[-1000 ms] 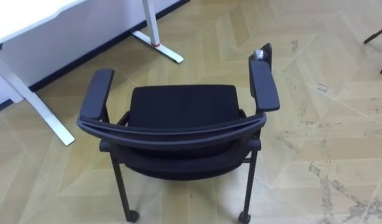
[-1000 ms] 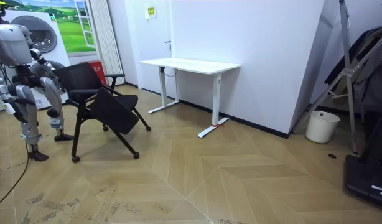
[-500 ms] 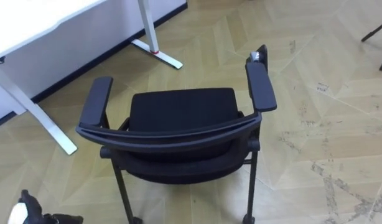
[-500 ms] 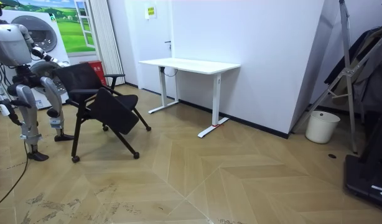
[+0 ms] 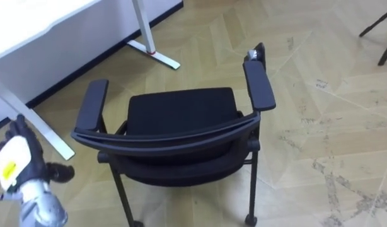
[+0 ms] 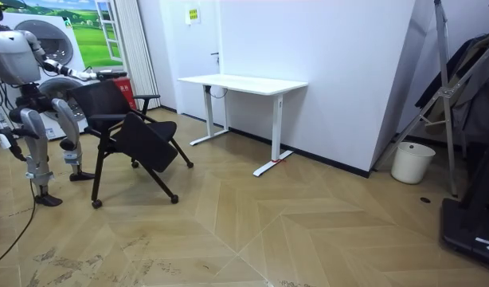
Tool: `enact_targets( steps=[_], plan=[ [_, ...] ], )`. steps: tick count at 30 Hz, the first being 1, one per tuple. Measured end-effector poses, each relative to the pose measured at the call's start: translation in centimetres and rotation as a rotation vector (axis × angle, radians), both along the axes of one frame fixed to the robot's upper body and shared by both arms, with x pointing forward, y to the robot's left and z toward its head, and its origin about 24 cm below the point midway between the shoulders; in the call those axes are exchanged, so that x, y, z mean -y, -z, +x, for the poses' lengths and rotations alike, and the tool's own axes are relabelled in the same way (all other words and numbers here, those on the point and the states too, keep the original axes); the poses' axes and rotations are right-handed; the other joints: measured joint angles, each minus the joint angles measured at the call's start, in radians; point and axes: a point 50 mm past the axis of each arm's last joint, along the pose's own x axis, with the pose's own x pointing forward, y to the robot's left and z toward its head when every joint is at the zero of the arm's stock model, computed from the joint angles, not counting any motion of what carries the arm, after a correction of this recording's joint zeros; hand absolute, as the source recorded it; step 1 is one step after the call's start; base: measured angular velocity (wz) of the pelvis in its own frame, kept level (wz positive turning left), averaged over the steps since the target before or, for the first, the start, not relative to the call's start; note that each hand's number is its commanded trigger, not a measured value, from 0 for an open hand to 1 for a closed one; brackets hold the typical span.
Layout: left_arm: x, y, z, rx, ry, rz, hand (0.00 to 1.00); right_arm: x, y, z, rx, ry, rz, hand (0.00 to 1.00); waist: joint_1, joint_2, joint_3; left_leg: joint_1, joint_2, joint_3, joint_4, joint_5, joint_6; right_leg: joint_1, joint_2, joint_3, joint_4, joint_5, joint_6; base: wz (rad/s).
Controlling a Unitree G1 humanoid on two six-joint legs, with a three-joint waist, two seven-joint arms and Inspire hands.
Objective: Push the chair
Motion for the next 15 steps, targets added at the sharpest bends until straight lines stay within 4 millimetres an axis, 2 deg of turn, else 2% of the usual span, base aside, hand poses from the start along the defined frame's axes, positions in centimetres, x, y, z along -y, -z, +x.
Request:
enact_targets(
  steps=[7, 15],
  plan=[
    [1.3, -1.7, 1.3, 0.037, 0.089, 0.100, 0.00, -0.1, 0.0, 0.2, 0.005, -0.010, 0.004, 0.00, -0.014, 0.001, 0.0001, -0.004, 0.000, 0.001, 0.000, 0.000, 0.000, -0.001, 0.000, -0.001, 0.000, 0.000, 0.000, 0.02],
    [2.0, -3.1, 2.0, 0.037, 0.167, 0.264, 0.00, 0.2, -0.1, 0.2, 0.005, -0.031, -0.010, 0.00, -0.003, 0.004, -0.0016, -0.006, 0.000, -0.001, 0.001, 0.000, 0.000, -0.002, 0.000, -0.002, 0.000, 0.000, 0.000, 0.00]
  ],
)
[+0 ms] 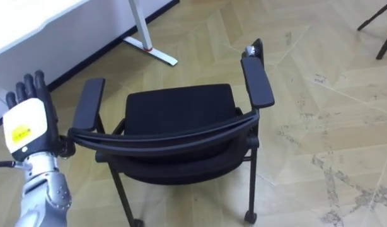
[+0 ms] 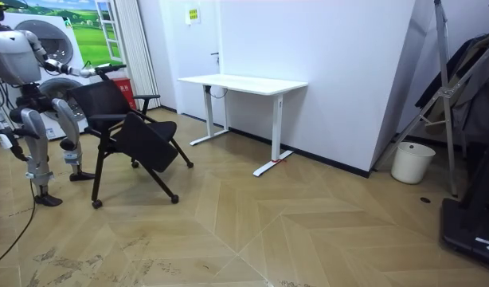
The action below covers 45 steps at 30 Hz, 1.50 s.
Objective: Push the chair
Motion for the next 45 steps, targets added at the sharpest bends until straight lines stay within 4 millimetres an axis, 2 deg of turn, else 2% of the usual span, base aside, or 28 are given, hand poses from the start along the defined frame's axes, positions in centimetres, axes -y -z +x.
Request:
enact_targets(
  steps=[5, 8, 21, 25, 28, 34, 36, 40, 43, 44, 45],
  plan=[
    [1.0, -0.1, 0.4, -0.040, 0.047, 0.046, 0.00, 0.4, -0.2, 0.5, 0.003, -0.033, 0.000, 0.00, 0.007, 0.014, -0.0021, 0.002, 0.000, 0.000, 0.001, 0.002, 0.002, 0.005, 0.000, -0.001, 0.001, 0.001, -0.001, 0.01],
    [1.6, 0.0, 0.6, -0.077, 0.080, 0.082, 0.00, 0.5, -0.3, 0.8, 0.010, -0.054, -0.002, 0.00, 0.007, 0.021, 0.0004, 0.001, 0.000, 0.000, 0.000, 0.004, 0.005, 0.004, -0.001, -0.003, 0.002, 0.001, -0.001, 0.00],
    [3.1, -1.8, 1.5, -0.195, 0.205, 0.238, 0.00, 0.5, -0.2, 1.3, -0.008, -0.098, -0.008, 0.00, 0.008, 0.019, 0.0030, -0.013, -0.003, -0.010, 0.005, 0.004, 0.006, -0.002, -0.003, -0.013, 0.001, 0.001, -0.001, 0.03],
    [3.7, -2.3, 1.7, -0.279, 0.269, 0.281, 0.00, 0.5, -0.3, 1.6, -0.002, -0.120, 0.000, 0.00, -0.006, 0.023, 0.0045, -0.016, -0.007, -0.018, 0.005, 0.004, 0.006, 0.002, -0.004, -0.014, 0.000, 0.001, -0.001, 0.09],
    [4.5, -2.1, 1.7, -0.368, 0.322, 0.270, 0.00, 0.6, -0.4, 2.0, 0.007, -0.127, 0.003, 0.00, -0.025, 0.034, 0.0026, -0.021, -0.009, -0.027, 0.007, 0.004, 0.007, 0.001, -0.005, -0.009, 0.000, 0.001, -0.001, 0.07],
    [6.8, -2.4, 1.5, -0.509, 0.464, 0.280, 0.00, 1.0, -0.7, 3.3, 0.031, -0.153, -0.016, 0.00, -0.048, 0.067, 0.0056, -0.035, -0.009, -0.022, 0.014, 0.004, 0.007, -0.018, -0.005, 0.006, 0.000, 0.001, -0.001, -0.06],
    [7.0, -2.7, 1.5, -0.543, 0.476, 0.275, 0.00, 1.2, -0.8, 3.3, 0.028, -0.155, -0.023, 0.00, -0.050, 0.070, 0.0033, -0.039, -0.009, -0.018, 0.015, 0.005, 0.008, -0.025, -0.005, 0.013, 0.001, 0.001, -0.001, -0.09],
    [7.5, -4.2, 1.8, -0.579, 0.514, 0.278, 0.00, 1.8, -0.9, 3.1, 0.014, -0.173, -0.043, 0.00, -0.053, 0.065, 0.0073, -0.039, -0.008, -0.015, 0.015, 0.005, 0.008, -0.026, -0.006, 0.016, 0.001, 0.001, -0.001, -0.01],
    [7.7, -4.3, 2.2, -0.632, 0.540, 0.215, 0.00, 2.3, -1.1, 3.0, 0.010, -0.171, -0.056, 0.00, -0.051, 0.067, 0.0066, -0.039, -0.008, -0.015, 0.015, 0.005, 0.008, -0.026, -0.006, 0.018, 0.001, 0.001, -0.001, 0.00],
    [7.7, -4.4, 2.2, -0.651, 0.548, 0.191, 0.00, 2.4, -1.1, 2.9, 0.013, -0.157, -0.058, 0.00, -0.050, 0.072, 0.0036, -0.039, -0.008, -0.016, 0.015, 0.005, 0.008, -0.026, -0.006, 0.019, 0.001, 0.001, -0.001, 0.00],
    [7.7, -4.3, 2.2, -0.662, 0.550, 0.187, 0.00, 2.5, -1.2, 2.9, 0.014, -0.148, -0.057, 0.00, -0.050, 0.070, 0.0048, -0.039, -0.009, -0.016, 0.015, 0.005, 0.008, -0.026, -0.006, 0.019, 0.001, 0.001, -0.001, 0.00]
  ],
)
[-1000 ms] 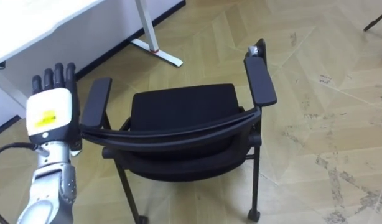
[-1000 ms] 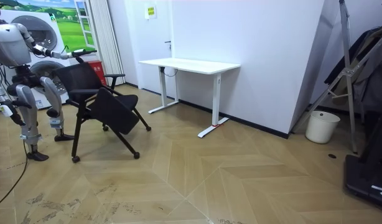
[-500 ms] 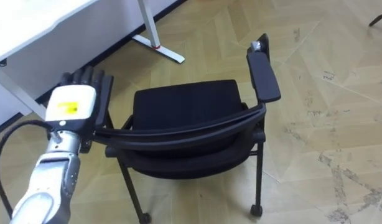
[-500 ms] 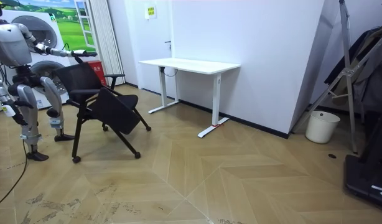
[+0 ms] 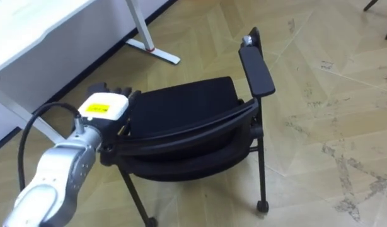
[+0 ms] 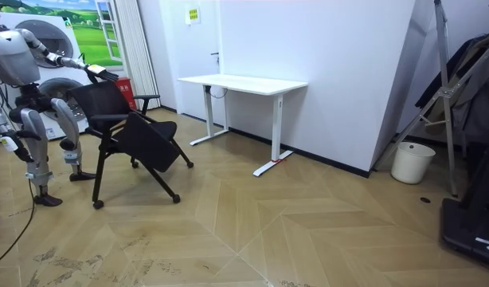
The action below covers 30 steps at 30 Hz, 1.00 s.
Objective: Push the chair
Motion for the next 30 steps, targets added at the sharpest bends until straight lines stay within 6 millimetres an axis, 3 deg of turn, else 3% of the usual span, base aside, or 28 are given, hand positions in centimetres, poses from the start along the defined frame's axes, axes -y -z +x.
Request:
enact_targets(
  steps=[8, 11, 13, 15, 19, 21, 27, 30],
  plan=[
    [1.2, -2.6, 0.4, -0.016, 0.074, -0.077, 0.00, 0.3, 0.0, -0.6, -0.006, 0.049, -0.001, 0.00, 0.000, 0.000, 0.0004, -0.027, 0.000, -0.010, 0.017, 0.000, 0.000, -0.015, 0.000, 0.001, 0.000, 0.000, 0.000, 0.02],
    [1.3, -3.0, 0.4, -0.023, 0.087, -0.081, 0.00, 0.3, 0.0, -0.7, -0.010, 0.051, 0.002, 0.00, 0.004, 0.001, 0.0002, -0.027, 0.000, -0.010, 0.017, 0.000, 0.000, -0.017, 0.000, 0.005, 0.002, 0.000, 0.000, -0.01],
    [1.2, -3.0, 0.4, -0.036, 0.084, -0.080, 0.00, 0.2, 0.1, -0.8, -0.012, 0.052, 0.002, 0.00, 0.000, -0.008, 0.0059, -0.027, 0.000, -0.010, 0.018, -0.001, 0.001, -0.017, 0.000, 0.007, 0.003, 0.000, 0.000, 0.00],
    [1.2, -3.0, 0.4, -0.041, 0.083, -0.082, 0.00, 0.2, 0.1, -0.9, -0.014, 0.054, 0.001, 0.00, -0.001, -0.007, 0.0057, -0.027, 0.000, -0.010, 0.018, -0.001, 0.002, -0.017, 0.000, 0.011, 0.004, 0.000, 0.000, 0.00],
    [-0.1, -0.7, 0.4, -0.155, 0.013, -0.080, 0.00, 0.0, 0.2, -1.1, -0.022, 0.052, 0.007, 0.00, -0.002, -0.011, 0.0085, -0.011, 0.000, -0.003, 0.015, -0.002, 0.003, -0.008, 0.001, 0.024, 0.004, 0.000, 0.000, -0.07],
    [-1.0, 1.9, -0.3, -0.260, -0.059, -0.102, 0.00, 0.1, 0.2, -1.1, -0.020, 0.060, 0.006, 0.00, -0.015, -0.012, 0.0085, -0.005, 0.001, 0.014, 0.015, -0.002, 0.003, -0.007, 0.000, 0.032, 0.004, 0.000, 0.000, -0.10],
    [-2.5, 3.8, -0.3, -0.315, -0.160, -0.126, 0.00, 0.0, 0.2, -1.2, -0.037, 0.059, 0.011, 0.00, -0.028, -0.017, 0.0089, 0.045, 0.003, 0.045, -0.009, -0.002, 0.003, 0.014, 0.000, 0.065, 0.006, -0.002, 0.003, -0.16],
    [-3.0, 4.2, -0.2, -0.339, -0.188, -0.121, 0.00, 0.1, 0.2, -1.4, -0.067, 0.040, 0.006, 0.00, -0.034, -0.028, 0.0054, 0.061, 0.003, 0.059, -0.010, -0.002, 0.003, 0.019, -0.001, 0.082, 0.006, -0.008, 0.004, -0.13]
  ],
)
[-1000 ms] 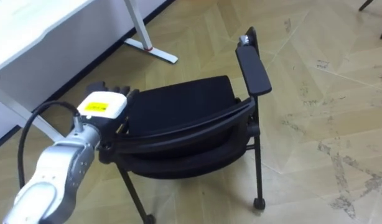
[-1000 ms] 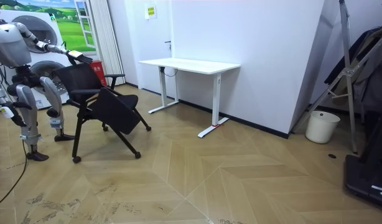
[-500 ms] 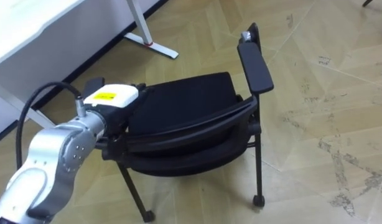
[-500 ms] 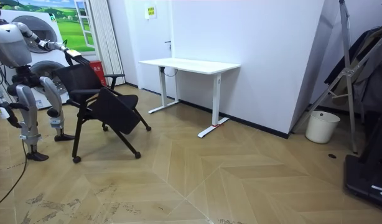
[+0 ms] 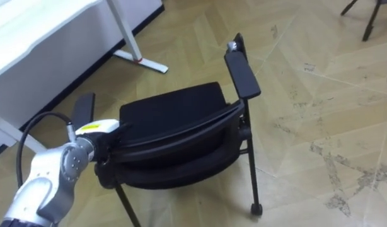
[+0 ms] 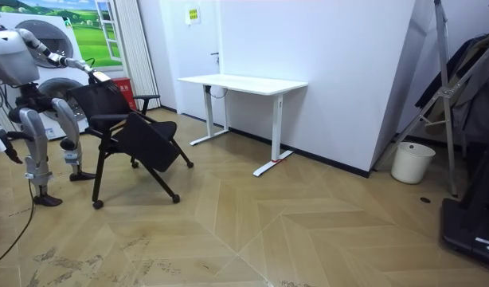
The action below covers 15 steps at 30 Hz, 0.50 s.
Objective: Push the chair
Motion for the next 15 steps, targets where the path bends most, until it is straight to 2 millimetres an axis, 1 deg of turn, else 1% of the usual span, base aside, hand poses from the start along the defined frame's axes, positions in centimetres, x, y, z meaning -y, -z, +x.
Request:
enact_targets(
  steps=[2, 8, 9, 10, 15],
  plan=[
    [-0.16, 0.24, -0.08, -0.010, -0.006, 0.016, 0.00, 0.12, -0.04, -0.02, -0.026, -0.027, -0.015, 0.00, 0.000, -0.006, -0.0034, 0.008, 0.000, 0.010, 0.001, 0.000, 0.000, 0.000, -0.001, 0.013, 0.001, -0.001, 0.000, -0.14],
    [-0.59, 0.74, -0.33, -0.030, -0.025, 0.032, 0.00, 0.20, -0.11, 0.21, -0.035, -0.044, -0.027, 0.00, -0.010, -0.011, -0.0052, 0.025, 0.001, 0.016, 0.000, 0.000, 0.000, 0.012, -0.001, 0.022, 0.002, -0.001, 0.000, -0.05],
    [-0.62, 0.77, -0.36, -0.031, -0.026, 0.033, 0.58, 0.21, -0.12, 0.25, -0.033, -0.045, -0.027, 0.00, -0.012, -0.012, -0.0052, 0.026, 0.001, 0.016, -0.001, 0.000, 0.000, 0.013, -0.001, 0.022, 0.002, -0.001, 0.000, 0.00],
    [-0.67, 0.83, -0.42, -0.033, -0.029, 0.035, 1.00, 0.23, -0.14, 0.29, -0.033, -0.047, -0.029, 0.00, -0.014, -0.012, -0.0053, 0.030, 0.001, 0.018, -0.005, 0.000, 0.000, 0.014, -0.001, 0.023, 0.002, -0.001, 0.000, -0.03],
    [-0.79, 0.83, -0.47, -0.033, -0.034, 0.039, 1.00, 0.25, -0.17, 0.40, -0.045, -0.063, -0.029, 0.00, -0.014, -0.019, -0.0063, 0.036, 0.001, 0.024, -0.009, 0.000, 0.000, 0.014, -0.001, 0.025, 0.004, -0.004, 0.000, -0.02]
  ],
)
